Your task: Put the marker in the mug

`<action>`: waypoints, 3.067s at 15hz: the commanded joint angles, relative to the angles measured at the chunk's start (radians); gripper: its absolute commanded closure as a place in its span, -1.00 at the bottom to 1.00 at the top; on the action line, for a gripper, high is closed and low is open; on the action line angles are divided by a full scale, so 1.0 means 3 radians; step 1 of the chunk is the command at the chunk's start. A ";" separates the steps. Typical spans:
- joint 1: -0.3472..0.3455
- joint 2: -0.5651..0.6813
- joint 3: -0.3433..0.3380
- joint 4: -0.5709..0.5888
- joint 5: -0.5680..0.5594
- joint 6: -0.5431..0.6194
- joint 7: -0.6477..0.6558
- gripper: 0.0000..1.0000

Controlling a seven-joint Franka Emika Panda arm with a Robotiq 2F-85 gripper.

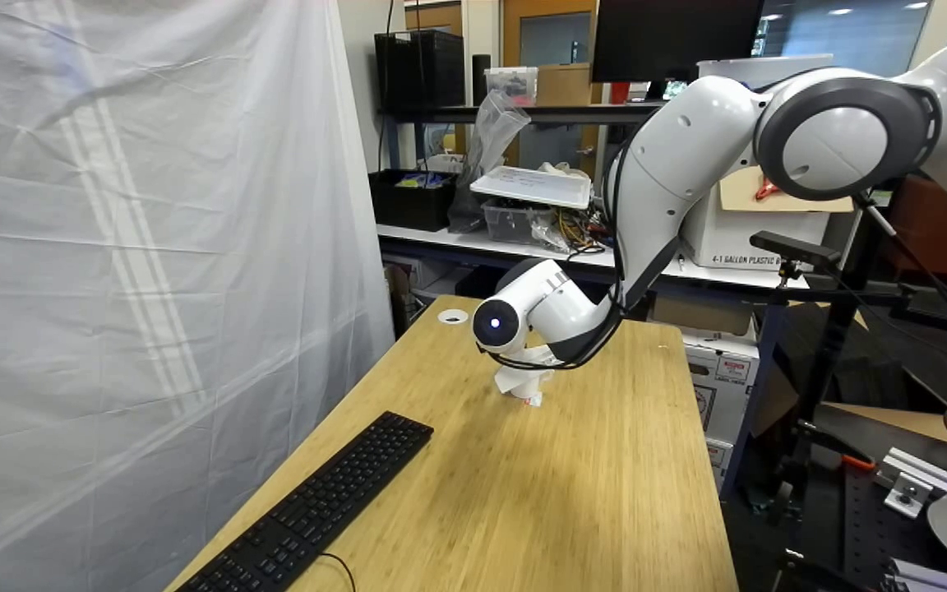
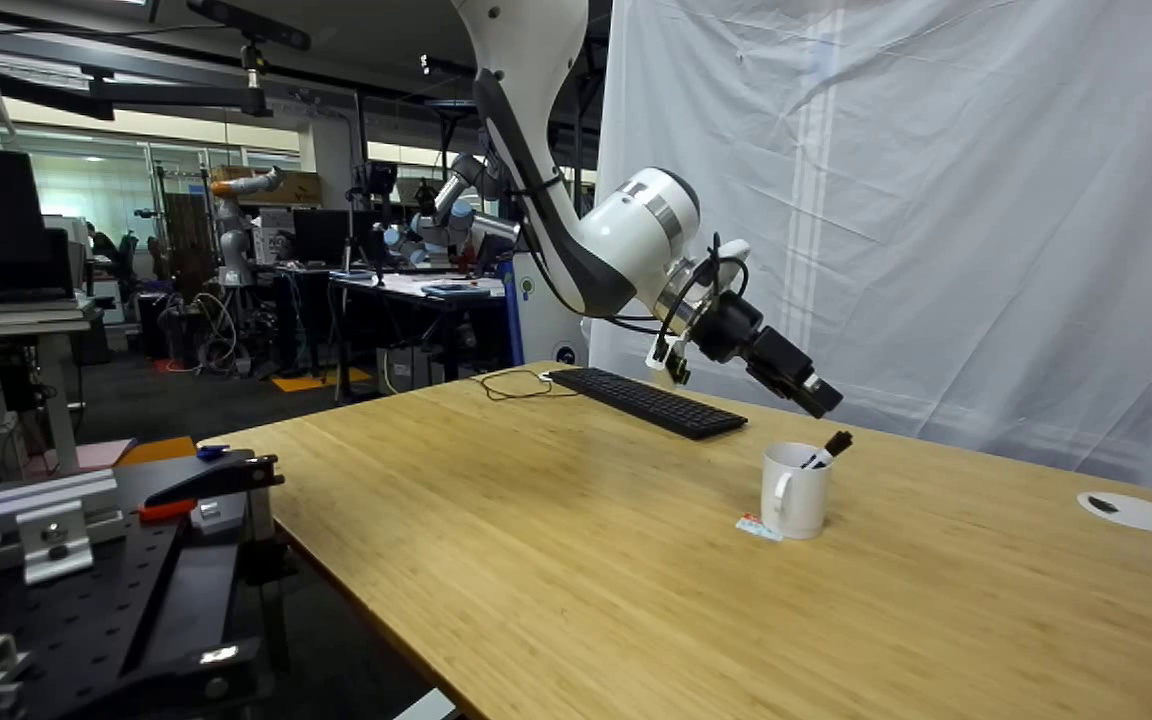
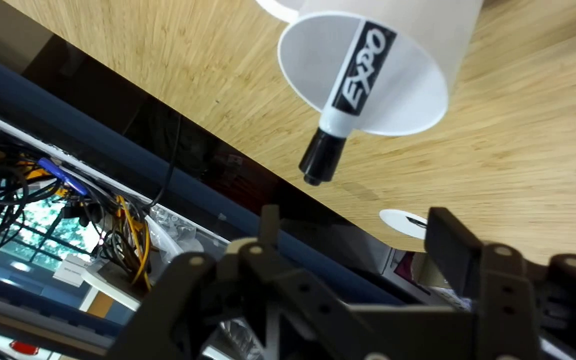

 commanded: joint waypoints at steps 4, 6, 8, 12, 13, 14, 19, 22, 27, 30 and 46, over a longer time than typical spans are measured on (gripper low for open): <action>-0.0069 -0.0202 0.0114 -0.0156 -0.0099 -0.0089 0.0042 -1.00; -0.0068 -0.0300 0.0135 -0.0230 -0.0079 -0.0117 0.0016 -1.00; -0.0083 -0.0448 0.0176 -0.0350 -0.0057 -0.0110 0.0004 -1.00; -0.0162 -0.0789 0.0295 -0.0671 -0.0061 0.0046 -0.0120 -1.00; -0.0172 -0.0872 0.0310 -0.0761 -0.0157 0.0144 -0.0144 -1.00; -0.0201 -0.0951 0.0344 -0.0848 -0.0209 0.0251 -0.0223 -1.00; -0.0393 -0.1220 0.0474 -0.1176 -0.0373 0.0921 -0.0693 -1.00; -0.0521 -0.1301 0.0517 -0.1304 -0.0242 0.1298 -0.1086 -1.00; -0.0624 -0.1330 0.0516 -0.1450 0.0182 0.1529 -0.1674 -1.00; -0.0706 -0.1332 0.0579 -0.1498 0.0560 0.1570 -0.2049 -1.00; -0.1134 -0.1408 0.1166 -0.1530 0.1834 0.1580 -0.3371 -1.00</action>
